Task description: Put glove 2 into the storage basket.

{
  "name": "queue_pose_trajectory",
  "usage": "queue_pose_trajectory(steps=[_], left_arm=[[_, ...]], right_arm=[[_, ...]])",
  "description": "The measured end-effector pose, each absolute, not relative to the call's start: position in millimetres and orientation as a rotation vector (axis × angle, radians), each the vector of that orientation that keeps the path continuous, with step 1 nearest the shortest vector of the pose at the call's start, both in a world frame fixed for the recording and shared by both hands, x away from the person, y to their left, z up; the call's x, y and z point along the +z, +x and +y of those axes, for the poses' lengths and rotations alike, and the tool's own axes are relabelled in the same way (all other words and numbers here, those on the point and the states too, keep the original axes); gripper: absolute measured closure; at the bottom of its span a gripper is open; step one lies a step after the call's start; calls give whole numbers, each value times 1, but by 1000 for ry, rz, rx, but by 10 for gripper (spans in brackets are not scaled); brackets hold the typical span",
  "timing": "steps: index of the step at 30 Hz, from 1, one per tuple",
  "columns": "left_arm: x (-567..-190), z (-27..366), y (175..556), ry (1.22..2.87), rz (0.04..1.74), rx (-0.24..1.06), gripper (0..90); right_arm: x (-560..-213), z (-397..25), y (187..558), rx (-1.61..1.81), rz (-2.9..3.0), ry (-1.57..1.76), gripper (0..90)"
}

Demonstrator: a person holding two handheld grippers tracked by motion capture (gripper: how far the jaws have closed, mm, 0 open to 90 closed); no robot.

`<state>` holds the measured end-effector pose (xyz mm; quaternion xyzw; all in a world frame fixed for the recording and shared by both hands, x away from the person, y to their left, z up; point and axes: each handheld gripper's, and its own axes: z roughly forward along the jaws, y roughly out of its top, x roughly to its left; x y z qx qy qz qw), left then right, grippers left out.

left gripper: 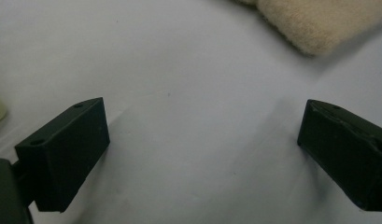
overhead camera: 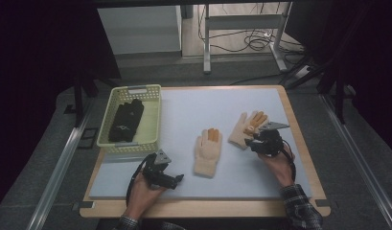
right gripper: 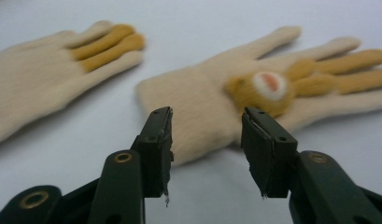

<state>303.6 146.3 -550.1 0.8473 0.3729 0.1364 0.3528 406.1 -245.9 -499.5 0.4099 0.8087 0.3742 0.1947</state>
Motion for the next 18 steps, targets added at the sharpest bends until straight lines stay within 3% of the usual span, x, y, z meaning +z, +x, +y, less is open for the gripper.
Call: queue_pose_trajectory(steps=[6, 18], left_arm=[[-550, 146, 304, 2191, 965, 353, 23], [-550, 146, 304, 2190, 965, 352, 22]], right_arm=[[-501, -246, 432, 1013, 2232, 1163, 415], [-514, -238, 462, 940, 2230, 1178, 354]])
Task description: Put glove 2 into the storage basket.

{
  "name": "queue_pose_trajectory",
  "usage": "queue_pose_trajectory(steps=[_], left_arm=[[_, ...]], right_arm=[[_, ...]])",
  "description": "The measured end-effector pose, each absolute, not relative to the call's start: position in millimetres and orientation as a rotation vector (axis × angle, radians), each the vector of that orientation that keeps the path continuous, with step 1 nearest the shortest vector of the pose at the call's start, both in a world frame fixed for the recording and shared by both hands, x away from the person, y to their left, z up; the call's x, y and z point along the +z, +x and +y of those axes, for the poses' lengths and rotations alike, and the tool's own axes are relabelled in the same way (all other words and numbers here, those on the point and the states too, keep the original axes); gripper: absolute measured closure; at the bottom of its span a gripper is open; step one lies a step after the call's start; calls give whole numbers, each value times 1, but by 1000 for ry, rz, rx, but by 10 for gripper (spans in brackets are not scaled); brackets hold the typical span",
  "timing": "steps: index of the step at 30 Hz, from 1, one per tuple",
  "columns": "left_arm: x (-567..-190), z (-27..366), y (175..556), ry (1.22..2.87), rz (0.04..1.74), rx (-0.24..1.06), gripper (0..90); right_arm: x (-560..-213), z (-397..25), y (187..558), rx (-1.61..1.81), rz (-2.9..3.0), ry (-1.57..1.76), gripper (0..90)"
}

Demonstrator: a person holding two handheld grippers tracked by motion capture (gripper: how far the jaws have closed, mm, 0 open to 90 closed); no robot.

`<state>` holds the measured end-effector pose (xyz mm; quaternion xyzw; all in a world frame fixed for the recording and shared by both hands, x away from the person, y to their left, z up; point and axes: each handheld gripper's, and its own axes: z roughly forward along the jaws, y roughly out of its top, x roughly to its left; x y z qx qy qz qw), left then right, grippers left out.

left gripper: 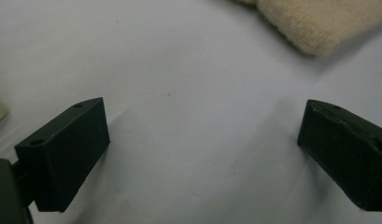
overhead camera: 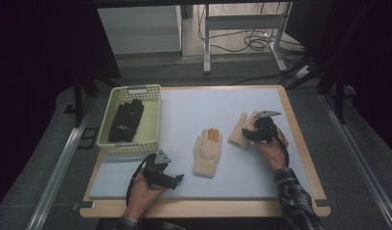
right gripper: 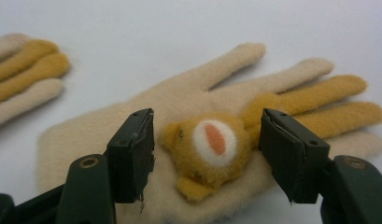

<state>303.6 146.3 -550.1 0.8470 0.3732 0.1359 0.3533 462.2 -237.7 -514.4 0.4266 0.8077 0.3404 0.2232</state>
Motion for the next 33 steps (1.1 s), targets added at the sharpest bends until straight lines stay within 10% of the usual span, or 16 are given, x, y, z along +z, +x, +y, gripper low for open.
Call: queue_pose_trajectory(steps=[16, 33], left_arm=[[-550, 146, 304, 2189, 966, 352, 22], [-550, 147, 304, 2196, 963, 352, 23]], right_arm=[[-520, -243, 465, 926, 2238, 1213, 610], [-487, -246, 447, 1016, 2242, 1165, 614]])
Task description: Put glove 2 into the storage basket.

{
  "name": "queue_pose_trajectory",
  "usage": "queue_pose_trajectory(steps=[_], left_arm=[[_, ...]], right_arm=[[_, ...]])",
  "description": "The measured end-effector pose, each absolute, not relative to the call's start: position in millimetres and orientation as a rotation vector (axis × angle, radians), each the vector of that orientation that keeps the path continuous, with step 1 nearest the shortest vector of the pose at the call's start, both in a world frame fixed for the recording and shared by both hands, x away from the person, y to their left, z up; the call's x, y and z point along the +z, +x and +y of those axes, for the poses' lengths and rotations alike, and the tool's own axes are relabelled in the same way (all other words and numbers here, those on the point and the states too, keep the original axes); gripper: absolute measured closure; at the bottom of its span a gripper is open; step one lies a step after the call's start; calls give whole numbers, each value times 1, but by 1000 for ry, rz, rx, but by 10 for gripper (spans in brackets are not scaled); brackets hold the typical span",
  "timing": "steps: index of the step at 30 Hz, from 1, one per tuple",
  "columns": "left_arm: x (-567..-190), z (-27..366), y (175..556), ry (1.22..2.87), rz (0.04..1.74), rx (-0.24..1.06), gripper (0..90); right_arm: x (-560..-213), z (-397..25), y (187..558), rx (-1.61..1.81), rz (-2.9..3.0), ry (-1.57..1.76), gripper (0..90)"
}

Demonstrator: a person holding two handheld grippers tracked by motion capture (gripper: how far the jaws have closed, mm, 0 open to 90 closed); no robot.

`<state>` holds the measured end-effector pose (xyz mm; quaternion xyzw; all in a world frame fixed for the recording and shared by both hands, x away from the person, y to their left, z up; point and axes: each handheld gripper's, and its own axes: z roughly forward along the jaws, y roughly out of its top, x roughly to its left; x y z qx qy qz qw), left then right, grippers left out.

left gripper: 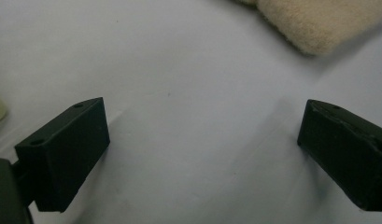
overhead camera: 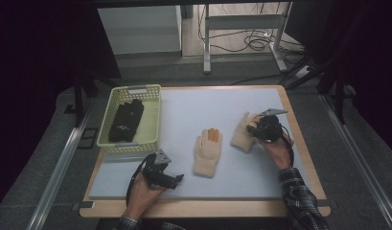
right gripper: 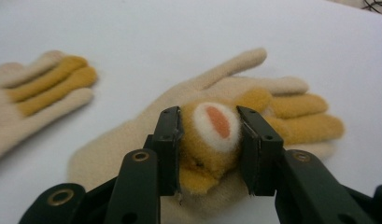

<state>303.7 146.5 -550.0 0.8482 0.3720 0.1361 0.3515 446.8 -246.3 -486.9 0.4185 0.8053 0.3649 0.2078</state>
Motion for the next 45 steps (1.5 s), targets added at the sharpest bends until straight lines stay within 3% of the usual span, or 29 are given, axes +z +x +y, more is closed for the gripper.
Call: queue_pose_trajectory(steps=[13, 23, 37, 45], left_arm=[[-550, 147, 304, 2196, 963, 353, 23], [-550, 147, 304, 2197, 961, 354, 22], [-550, 146, 304, 2189, 964, 354, 23], [-550, 146, 304, 2193, 963, 354, 23]], right_arm=[[-450, -229, 417, 1156, 2282, 1072, 613], [-440, -184, 395, 1250, 2392, 951, 612], [-467, -120, 379, 1237, 2522, 812, 599], [-492, -119, 373, 1128, 2512, 779, 569]])
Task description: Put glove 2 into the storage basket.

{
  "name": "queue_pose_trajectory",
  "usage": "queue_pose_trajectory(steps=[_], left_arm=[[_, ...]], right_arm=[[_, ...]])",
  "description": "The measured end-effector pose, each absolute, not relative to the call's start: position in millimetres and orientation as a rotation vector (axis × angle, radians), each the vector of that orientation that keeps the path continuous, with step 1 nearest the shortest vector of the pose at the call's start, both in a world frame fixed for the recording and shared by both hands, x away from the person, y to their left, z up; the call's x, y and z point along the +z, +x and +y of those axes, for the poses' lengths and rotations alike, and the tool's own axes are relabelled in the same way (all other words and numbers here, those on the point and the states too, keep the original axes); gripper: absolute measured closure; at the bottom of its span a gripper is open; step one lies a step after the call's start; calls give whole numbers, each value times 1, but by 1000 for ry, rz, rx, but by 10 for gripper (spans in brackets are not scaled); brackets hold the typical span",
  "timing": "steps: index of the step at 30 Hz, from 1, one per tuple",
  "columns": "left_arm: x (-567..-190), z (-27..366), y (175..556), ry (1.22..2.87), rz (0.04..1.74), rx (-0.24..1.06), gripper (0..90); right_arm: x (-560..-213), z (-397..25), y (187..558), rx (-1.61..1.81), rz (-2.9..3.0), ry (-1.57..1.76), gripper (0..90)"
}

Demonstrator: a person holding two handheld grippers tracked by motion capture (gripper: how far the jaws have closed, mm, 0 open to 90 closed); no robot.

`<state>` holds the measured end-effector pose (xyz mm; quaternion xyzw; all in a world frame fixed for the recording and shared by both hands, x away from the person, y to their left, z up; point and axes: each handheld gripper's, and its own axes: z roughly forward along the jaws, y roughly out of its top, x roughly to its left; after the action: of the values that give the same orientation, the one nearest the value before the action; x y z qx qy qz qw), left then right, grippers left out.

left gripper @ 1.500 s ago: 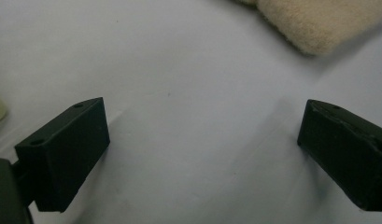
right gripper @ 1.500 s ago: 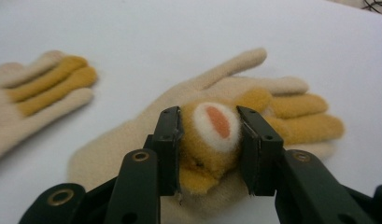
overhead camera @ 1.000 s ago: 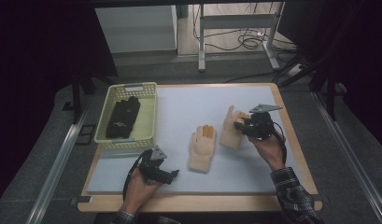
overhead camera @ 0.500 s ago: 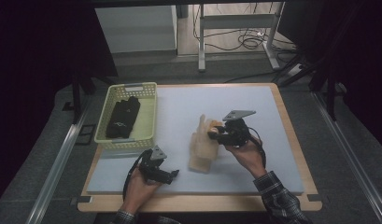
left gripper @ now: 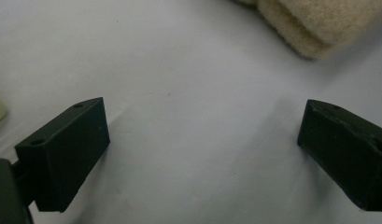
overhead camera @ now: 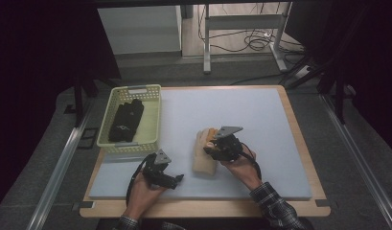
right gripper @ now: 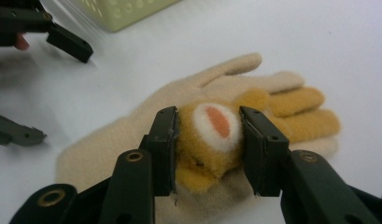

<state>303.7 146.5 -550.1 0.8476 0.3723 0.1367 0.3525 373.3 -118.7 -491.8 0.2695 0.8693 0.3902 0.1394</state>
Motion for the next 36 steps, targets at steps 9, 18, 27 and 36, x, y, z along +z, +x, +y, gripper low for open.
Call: queue_pose_trajectory(steps=[9, 18, 27, 36], left_arm=[[-550, 146, 304, 2192, 965, 352, 22], [-550, 146, 304, 2195, 962, 355, 23], [-550, 146, 304, 2195, 962, 355, 23], [-550, 146, 304, 2193, 965, 353, 22]], right_arm=[[-508, -126, 375, 1141, 2539, 816, 487], [-489, -137, 375, 1159, 2501, 824, 372], [-485, -158, 369, 1171, 2489, 854, 438], [-495, -170, 358, 1126, 2502, 854, 672]])
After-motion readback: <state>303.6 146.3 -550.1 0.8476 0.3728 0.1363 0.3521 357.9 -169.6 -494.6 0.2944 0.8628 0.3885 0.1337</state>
